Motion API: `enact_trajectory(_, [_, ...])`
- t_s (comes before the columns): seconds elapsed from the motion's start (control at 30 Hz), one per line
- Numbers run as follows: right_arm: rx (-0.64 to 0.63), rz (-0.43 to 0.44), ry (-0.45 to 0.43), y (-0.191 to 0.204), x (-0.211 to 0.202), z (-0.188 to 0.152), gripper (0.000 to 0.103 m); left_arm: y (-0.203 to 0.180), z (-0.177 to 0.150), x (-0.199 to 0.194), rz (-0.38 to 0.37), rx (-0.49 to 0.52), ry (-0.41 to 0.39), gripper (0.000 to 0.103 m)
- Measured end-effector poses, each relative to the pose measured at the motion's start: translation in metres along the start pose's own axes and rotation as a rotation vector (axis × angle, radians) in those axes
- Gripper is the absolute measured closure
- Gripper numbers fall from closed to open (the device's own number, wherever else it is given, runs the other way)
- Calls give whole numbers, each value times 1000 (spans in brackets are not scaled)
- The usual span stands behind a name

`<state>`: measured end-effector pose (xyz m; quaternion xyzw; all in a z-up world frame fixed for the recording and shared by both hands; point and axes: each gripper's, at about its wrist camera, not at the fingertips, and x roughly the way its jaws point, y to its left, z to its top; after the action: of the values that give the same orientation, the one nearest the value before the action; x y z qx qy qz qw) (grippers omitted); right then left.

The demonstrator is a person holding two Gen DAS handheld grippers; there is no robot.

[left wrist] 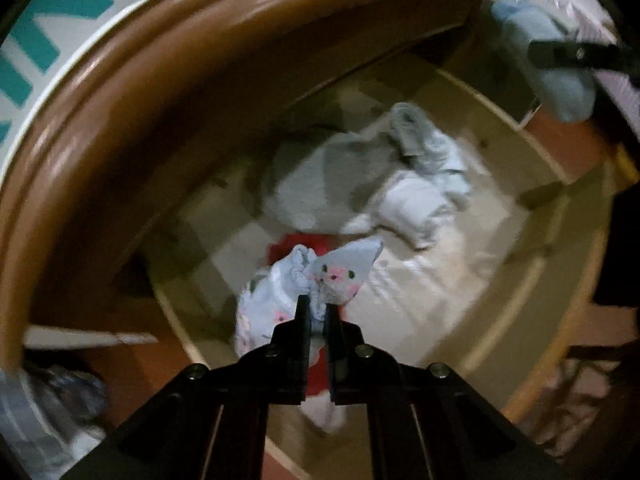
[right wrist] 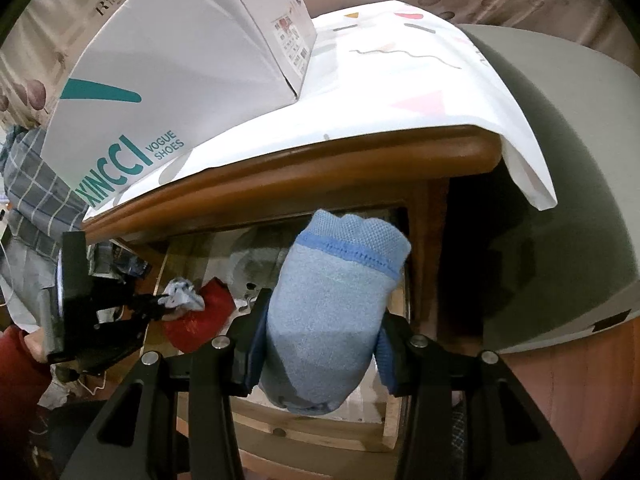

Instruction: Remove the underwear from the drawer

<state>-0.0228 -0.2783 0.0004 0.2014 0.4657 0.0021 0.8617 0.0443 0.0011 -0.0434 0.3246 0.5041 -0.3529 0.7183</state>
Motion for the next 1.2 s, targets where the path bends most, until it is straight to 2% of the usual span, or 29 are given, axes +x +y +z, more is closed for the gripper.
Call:
enact_trajectory(0.13, [4, 5, 2, -1, 0, 0, 60, -3, -2, -8, -91, -40, -5, 97])
enact_trajectory(0.23, [3, 7, 4, 0, 0, 0, 59, -4, 2, -5, -79, -41, 11, 97])
enact_trajectory(0.37, [-12, 5, 11, 3, 2, 0, 59, 1, 8, 14, 10, -68, 40, 93])
enact_trajectory(0.53, [-25, 1, 19, 7, 4, -3, 59, 15, 10, 32, -5, -134, 50, 92])
enact_trajectory(0.6, [-29, 0, 22, 7, 5, -3, 59, 21, 10, 34, 1, -159, 37, 86])
enact_trajectory(0.7, [-38, 1, 28, 10, 6, -3, 59, 24, 9, 31, -2, -172, 23, 67])
enact_trajectory(0.77, [-43, -1, 29, 11, 7, -2, 59, 22, 8, 25, 24, -155, 7, 51])
enact_trajectory(1.03, [-51, -7, 35, 13, 7, -4, 59, 26, 3, 26, 75, -143, 4, 48])
enact_trajectory(1.2, [-54, -3, 44, 14, 9, -5, 59, 29, 3, 41, 74, -139, 33, 48])
